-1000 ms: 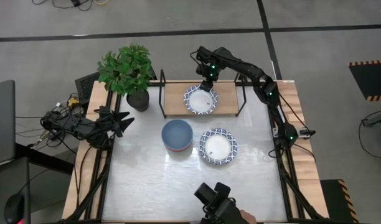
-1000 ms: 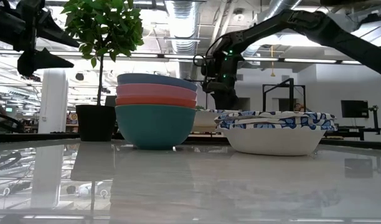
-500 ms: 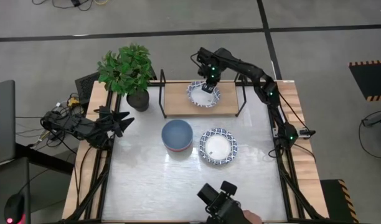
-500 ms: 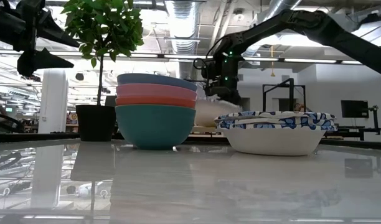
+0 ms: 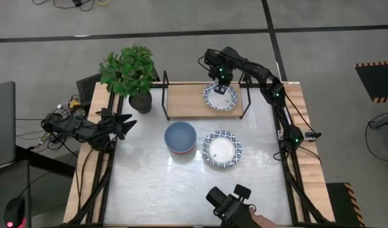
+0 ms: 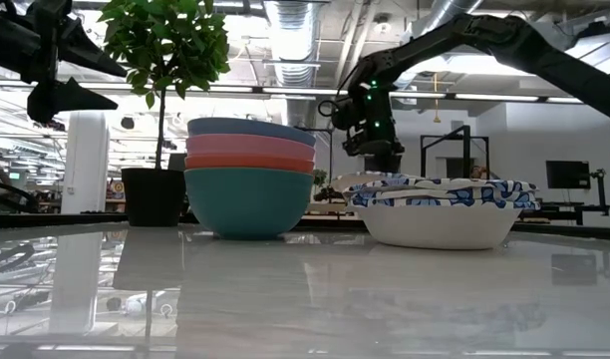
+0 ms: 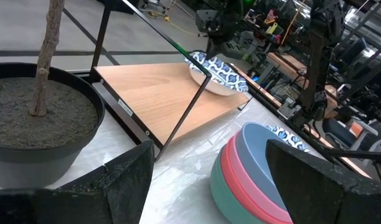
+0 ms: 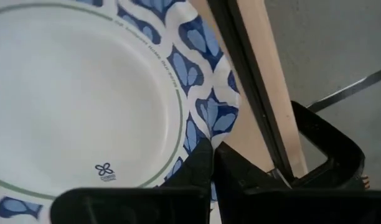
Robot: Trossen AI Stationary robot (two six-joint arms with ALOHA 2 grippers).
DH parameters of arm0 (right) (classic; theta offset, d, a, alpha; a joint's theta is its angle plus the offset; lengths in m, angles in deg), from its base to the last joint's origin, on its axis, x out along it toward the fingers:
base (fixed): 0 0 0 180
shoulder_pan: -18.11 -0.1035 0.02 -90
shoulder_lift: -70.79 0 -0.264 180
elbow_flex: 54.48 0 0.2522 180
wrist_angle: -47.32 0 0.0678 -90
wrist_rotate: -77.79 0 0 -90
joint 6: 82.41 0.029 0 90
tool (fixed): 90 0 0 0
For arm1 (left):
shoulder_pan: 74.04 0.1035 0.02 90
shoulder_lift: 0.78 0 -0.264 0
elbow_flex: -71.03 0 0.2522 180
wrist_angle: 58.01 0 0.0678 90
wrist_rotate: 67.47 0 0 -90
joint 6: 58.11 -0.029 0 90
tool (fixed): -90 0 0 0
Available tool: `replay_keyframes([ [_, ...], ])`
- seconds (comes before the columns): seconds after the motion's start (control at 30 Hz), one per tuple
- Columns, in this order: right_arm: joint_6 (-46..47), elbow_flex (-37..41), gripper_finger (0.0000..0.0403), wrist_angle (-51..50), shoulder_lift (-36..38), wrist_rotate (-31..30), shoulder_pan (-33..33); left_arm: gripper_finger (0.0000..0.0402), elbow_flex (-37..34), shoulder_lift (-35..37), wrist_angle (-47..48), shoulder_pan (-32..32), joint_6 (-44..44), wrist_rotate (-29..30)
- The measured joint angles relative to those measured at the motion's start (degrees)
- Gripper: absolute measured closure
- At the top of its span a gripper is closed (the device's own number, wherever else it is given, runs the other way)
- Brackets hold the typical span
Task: Place and stack bowls onto a shelf
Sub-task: Put the blue patterned bowl on the shelf, then stack the blue patterned bowl on top of the blue patterned bowl on the shelf
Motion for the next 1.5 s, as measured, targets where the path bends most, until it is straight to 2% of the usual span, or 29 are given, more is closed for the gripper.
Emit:
replay_keyframes([
  [0.1, 0.3, 0.0, 0.0369, 0.1, 0.1, -0.9, 0.2, 0.0109, 0.0, 0.0, 0.0, 0.0, 0.0, 0.0],
  [0.23, 0.3, 0.0, 0.0355, -0.2, 0.2, -5.9, 0.4, 0.0109, 0.0, 0.0, 0.0, 0.0, 0.0, 0.0],
  [0.5, -1.9, 0.0, 0.0344, -0.2, 0.2, -5.7, -0.2, 0.0109, 0.0, 0.0, 0.0, 0.0, 0.0, 0.0],
  [0.63, -2.6, 0.0, 0.0310, 0.0, 0.2, -5.7, -0.6, 0.0109, 0.0, 0.0, 0.0, 0.0, 0.0, 0.0],
  [0.93, -0.6, -0.7, 0.0190, -0.3, 0.2, -6.0, -0.3, 0.0109, 0.0, 0.0, 0.0, 0.0, -0.6, 0.0],
  [1.13, -0.6, -10.0, 0.0171, -2.6, 0.4, -6.0, -1.1, 0.0109, 0.0, 0.0, 0.0, 0.0, -0.6, 0.0],
  [1.2, -0.5, -7.7, 0.0172, -1.0, 3.9, -5.8, -1.9, 0.0109, 0.0, 0.0, 0.0, 0.0, -0.4, 0.0],
  [1.3, 0.9, -7.0, 0.0173, -1.9, 8.0, -1.8, -3.8, 0.0109, 0.0, 0.0, 0.0, 0.0, -0.4, -0.1],
  [1.5, 7.2, -6.7, 0.0173, -3.1, 14.2, 12.0, -10.8, 0.0109, 0.0, 0.0, 0.1, 0.0, -0.7, -0.1],
])
